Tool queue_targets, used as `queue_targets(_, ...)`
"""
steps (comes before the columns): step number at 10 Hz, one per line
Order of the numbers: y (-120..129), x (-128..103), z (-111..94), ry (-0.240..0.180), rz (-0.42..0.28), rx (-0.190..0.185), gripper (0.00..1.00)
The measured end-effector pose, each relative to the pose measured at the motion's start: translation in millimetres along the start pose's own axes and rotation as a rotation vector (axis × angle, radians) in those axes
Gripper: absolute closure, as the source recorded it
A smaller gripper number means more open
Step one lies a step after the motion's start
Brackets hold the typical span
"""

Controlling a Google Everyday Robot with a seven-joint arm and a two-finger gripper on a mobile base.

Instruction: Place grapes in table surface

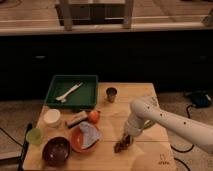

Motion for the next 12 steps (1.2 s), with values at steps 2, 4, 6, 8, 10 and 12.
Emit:
queue_targets(2,0.0,1.1,0.1,-0.001,0.000,-0.001,0.20)
queue_targets(4,-0.6,2.8,0.3,-0.004,0.000,-0.005,0.20)
queue_targets(6,-1.8,3.4,0.7,-0.008,-0.002,-0.012,0.20)
queue_targets(8,-1.7,5.1,-0.8,-0.014,0.000,-0.010,0.20)
queue_targets(10,-2.6,5.8,-1.3,-0.021,-0.001,-0.009,0.20)
queue_targets(12,-1.8,6.5,-1.3,-0.026,0.002,-0.010,0.20)
